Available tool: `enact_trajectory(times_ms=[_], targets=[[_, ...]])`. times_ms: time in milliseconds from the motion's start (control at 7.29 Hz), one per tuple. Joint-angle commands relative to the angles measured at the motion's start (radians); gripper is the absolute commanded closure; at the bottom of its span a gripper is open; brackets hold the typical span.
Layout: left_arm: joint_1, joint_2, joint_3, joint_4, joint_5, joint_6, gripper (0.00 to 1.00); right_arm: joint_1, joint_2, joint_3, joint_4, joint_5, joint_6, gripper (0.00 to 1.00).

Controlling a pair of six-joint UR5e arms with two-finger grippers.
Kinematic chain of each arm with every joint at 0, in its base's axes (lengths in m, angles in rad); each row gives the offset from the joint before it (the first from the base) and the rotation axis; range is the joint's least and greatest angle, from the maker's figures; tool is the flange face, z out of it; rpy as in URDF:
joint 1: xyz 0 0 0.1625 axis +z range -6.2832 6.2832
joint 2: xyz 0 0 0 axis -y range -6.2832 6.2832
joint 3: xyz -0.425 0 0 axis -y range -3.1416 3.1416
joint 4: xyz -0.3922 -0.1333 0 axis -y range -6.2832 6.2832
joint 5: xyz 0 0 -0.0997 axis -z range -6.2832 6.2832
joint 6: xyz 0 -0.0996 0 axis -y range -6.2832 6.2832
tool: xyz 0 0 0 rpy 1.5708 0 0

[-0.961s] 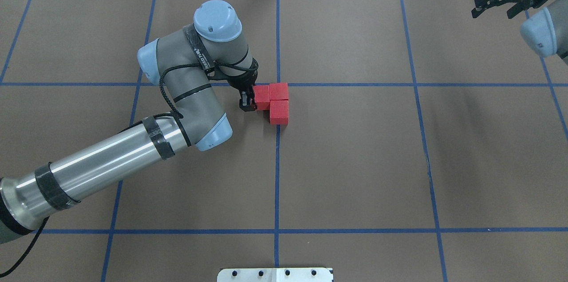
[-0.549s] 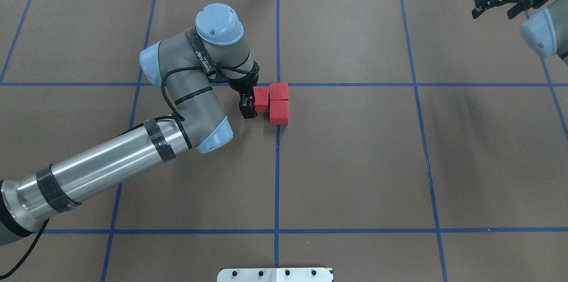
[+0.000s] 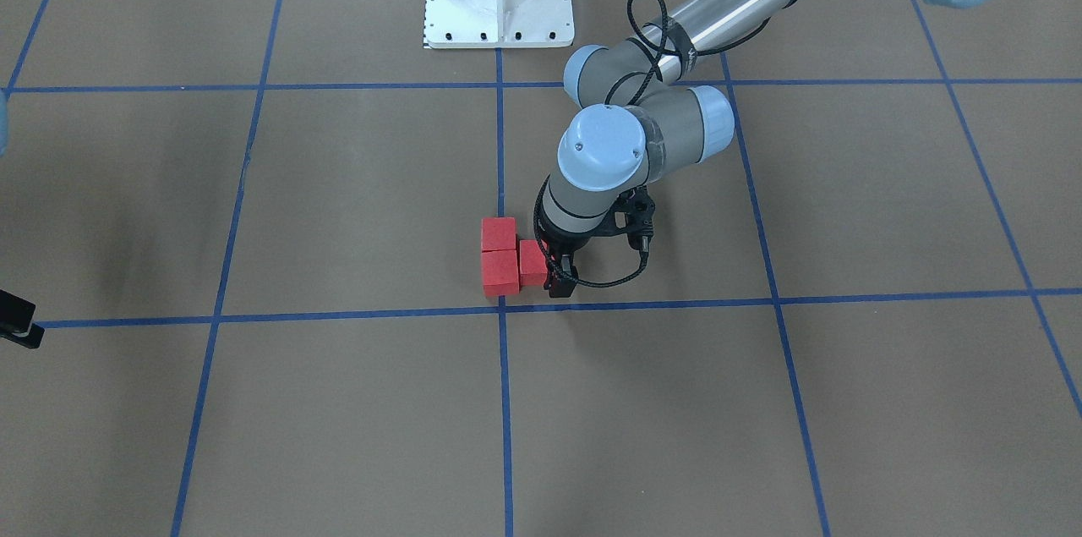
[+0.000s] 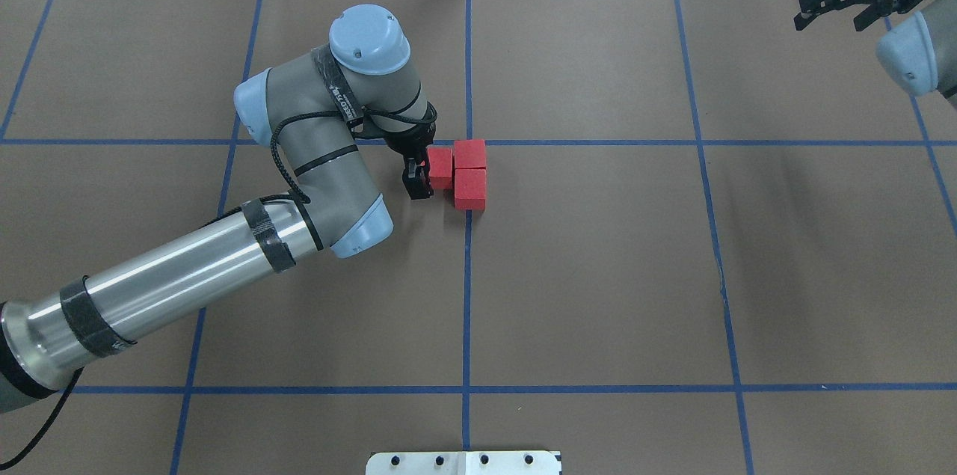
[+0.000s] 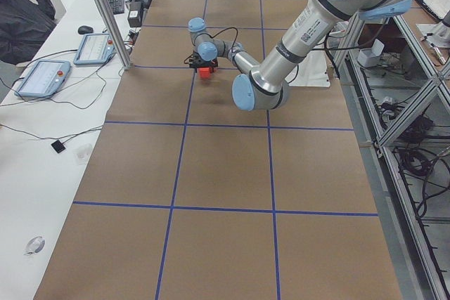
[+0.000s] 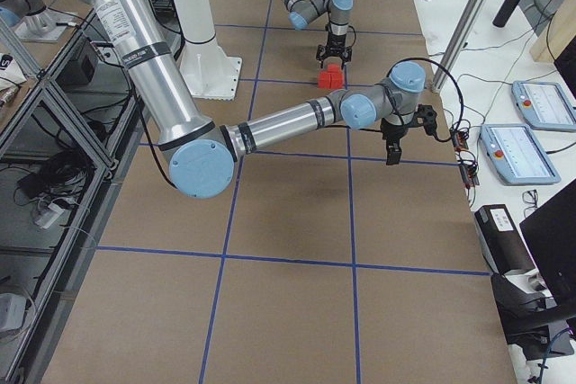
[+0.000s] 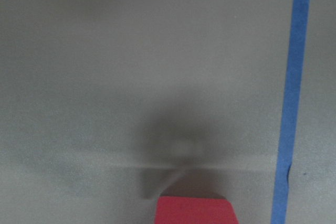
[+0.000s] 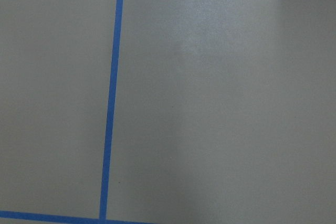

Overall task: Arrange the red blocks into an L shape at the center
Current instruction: 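Open the left gripper and lift it away from the cubes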

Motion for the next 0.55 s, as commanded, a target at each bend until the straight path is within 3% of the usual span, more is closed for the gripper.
enact_trajectory(times_ms=[0, 275, 412], targets=[[-0.088, 0.006, -0.093, 0.110, -0.071, 0.036, 0.00, 0.000, 0.013, 0.002, -0.008, 0.000, 0.000, 0.01], [-0.155, 0.058, -0.260, 0.259, -0.072, 0.312, 0.00, 0.006, -0.002, 0.037, 0.001, -0.008, -0.011, 0.01], [-0.220, 0.104, -0.302, 0.266, -0.070, 0.455, 0.00, 0.018, -0.001, 0.036, 0.001, -0.007, -0.011, 0.01]])
